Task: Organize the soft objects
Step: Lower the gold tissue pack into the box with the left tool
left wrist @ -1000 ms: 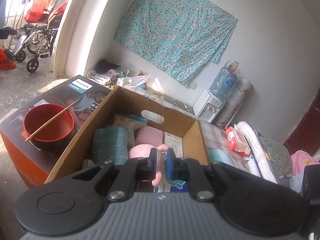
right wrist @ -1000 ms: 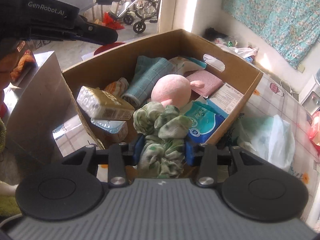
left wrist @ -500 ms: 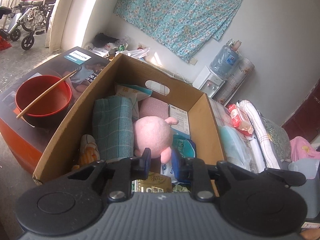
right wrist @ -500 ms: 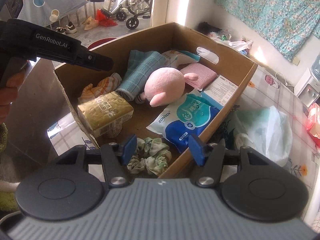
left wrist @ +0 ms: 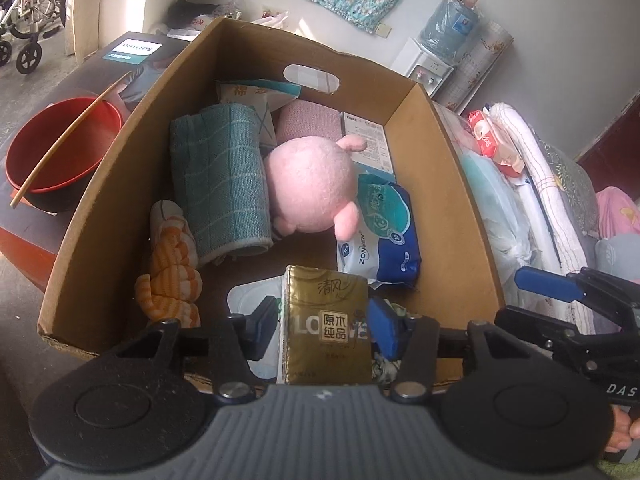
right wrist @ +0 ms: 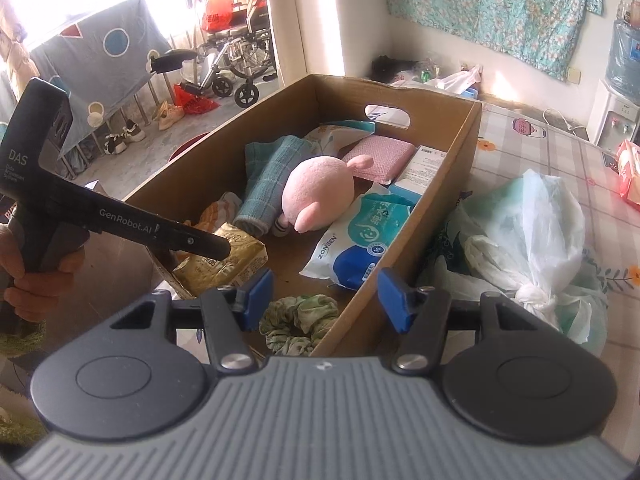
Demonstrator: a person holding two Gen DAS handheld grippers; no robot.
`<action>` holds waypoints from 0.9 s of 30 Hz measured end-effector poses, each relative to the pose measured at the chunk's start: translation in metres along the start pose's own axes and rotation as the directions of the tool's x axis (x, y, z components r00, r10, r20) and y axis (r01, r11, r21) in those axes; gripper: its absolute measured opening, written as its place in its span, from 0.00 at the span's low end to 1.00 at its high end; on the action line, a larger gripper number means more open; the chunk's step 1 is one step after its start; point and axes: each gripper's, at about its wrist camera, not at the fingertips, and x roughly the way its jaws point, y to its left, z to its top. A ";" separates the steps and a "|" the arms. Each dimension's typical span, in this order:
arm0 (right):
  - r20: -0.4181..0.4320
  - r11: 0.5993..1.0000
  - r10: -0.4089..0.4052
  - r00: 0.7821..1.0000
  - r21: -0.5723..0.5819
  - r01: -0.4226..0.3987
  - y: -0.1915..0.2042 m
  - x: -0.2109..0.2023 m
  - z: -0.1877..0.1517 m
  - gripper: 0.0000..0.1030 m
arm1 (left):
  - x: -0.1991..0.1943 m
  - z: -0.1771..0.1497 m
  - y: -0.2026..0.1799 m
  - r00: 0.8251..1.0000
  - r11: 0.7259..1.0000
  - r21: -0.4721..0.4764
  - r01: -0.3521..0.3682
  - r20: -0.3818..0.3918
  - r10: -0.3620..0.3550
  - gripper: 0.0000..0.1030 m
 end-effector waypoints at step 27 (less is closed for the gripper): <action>0.042 0.988 0.065 0.997 0.141 -0.070 -0.040 0.007 -0.013 0.56 | 0.016 0.037 -0.021 0.996 0.998 -0.003 -0.070 0.053 0.070 0.54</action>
